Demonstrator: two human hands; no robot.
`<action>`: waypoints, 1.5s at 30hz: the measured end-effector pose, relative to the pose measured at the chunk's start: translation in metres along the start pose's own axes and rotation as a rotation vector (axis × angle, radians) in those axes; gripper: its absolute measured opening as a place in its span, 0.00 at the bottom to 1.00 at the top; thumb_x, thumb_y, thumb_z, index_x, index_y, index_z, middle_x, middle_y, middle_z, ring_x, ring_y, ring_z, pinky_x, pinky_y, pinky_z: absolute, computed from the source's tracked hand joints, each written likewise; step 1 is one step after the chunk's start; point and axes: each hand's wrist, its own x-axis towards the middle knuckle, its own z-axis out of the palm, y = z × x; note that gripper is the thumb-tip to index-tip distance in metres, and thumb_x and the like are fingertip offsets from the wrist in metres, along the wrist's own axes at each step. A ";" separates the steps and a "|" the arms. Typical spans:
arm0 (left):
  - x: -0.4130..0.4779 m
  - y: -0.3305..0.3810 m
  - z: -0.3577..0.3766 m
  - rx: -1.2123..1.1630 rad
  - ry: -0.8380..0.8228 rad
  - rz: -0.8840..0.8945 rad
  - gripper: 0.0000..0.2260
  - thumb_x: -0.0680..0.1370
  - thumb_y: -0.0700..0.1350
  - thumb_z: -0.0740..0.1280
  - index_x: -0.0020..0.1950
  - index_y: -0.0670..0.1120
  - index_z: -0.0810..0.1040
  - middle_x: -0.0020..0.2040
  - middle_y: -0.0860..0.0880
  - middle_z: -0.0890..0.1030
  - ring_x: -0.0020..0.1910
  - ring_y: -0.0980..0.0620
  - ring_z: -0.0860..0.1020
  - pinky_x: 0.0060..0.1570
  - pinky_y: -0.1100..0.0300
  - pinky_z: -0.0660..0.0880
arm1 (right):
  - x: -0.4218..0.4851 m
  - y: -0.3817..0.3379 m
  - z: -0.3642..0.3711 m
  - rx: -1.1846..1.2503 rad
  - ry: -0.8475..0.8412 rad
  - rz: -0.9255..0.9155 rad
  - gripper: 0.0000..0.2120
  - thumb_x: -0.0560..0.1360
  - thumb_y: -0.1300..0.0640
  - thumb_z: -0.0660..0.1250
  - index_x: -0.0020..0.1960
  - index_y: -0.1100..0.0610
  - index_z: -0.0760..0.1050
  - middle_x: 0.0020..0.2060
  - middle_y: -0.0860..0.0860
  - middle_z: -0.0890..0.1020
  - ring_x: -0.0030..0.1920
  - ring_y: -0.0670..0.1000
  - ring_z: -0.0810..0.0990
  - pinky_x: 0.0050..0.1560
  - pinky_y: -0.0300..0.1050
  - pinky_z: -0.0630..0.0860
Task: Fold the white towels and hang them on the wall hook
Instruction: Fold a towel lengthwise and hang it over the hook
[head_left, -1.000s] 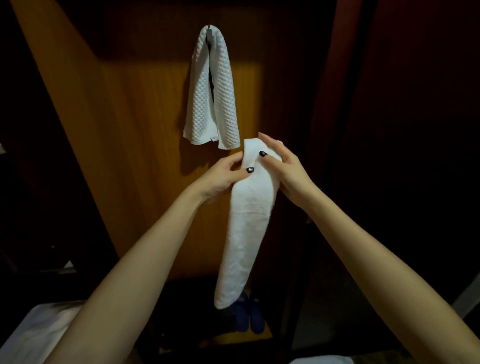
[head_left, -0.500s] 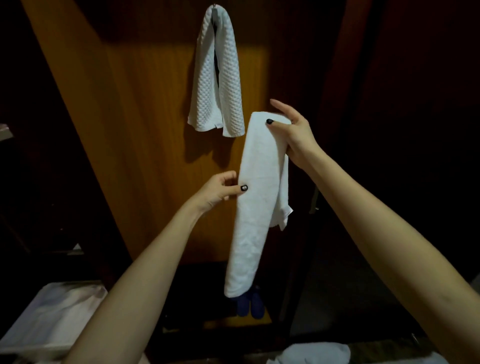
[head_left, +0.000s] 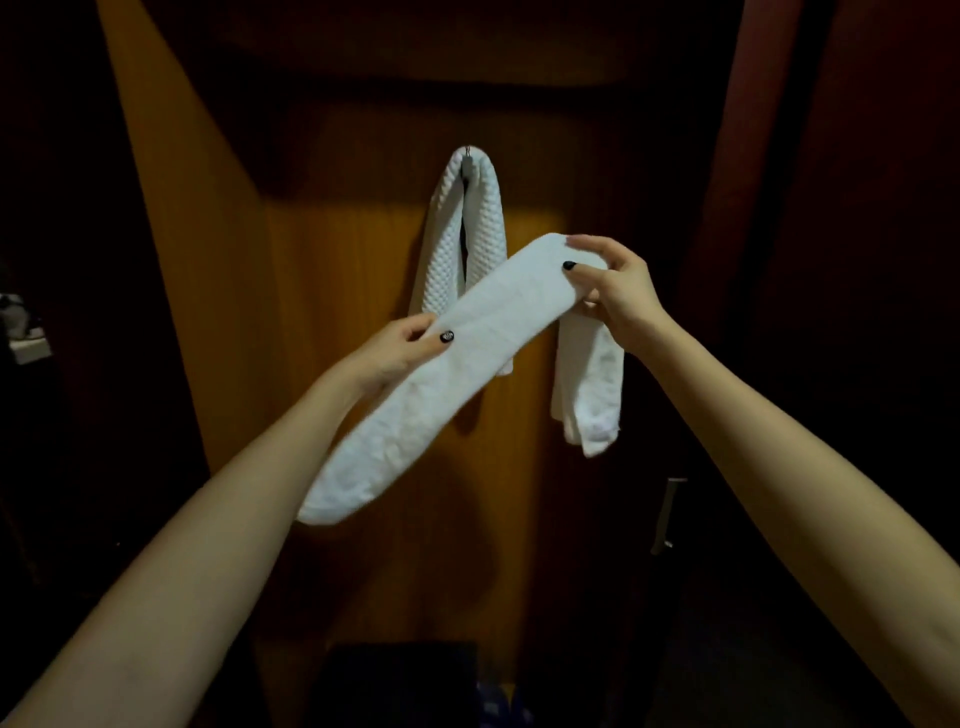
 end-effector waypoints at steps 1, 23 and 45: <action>0.012 0.006 -0.009 0.040 0.007 0.028 0.11 0.72 0.57 0.69 0.44 0.51 0.79 0.41 0.54 0.79 0.40 0.56 0.77 0.38 0.61 0.72 | 0.010 0.000 0.002 0.019 -0.001 0.008 0.13 0.75 0.66 0.66 0.57 0.53 0.78 0.56 0.56 0.78 0.51 0.56 0.81 0.37 0.41 0.80; 0.251 0.061 -0.154 -0.226 0.248 0.175 0.10 0.80 0.37 0.58 0.41 0.43 0.76 0.28 0.53 0.81 0.29 0.62 0.78 0.40 0.65 0.74 | 0.244 -0.032 0.053 0.015 0.064 -0.147 0.08 0.77 0.57 0.67 0.51 0.62 0.77 0.50 0.63 0.83 0.47 0.57 0.85 0.51 0.52 0.82; 0.234 -0.033 -0.085 -0.468 0.266 -0.140 0.13 0.81 0.43 0.61 0.40 0.46 0.81 0.33 0.49 0.82 0.32 0.54 0.81 0.33 0.63 0.79 | 0.163 0.078 0.095 -0.061 -0.080 -0.041 0.10 0.80 0.57 0.63 0.61 0.59 0.72 0.48 0.55 0.85 0.41 0.54 0.86 0.40 0.48 0.83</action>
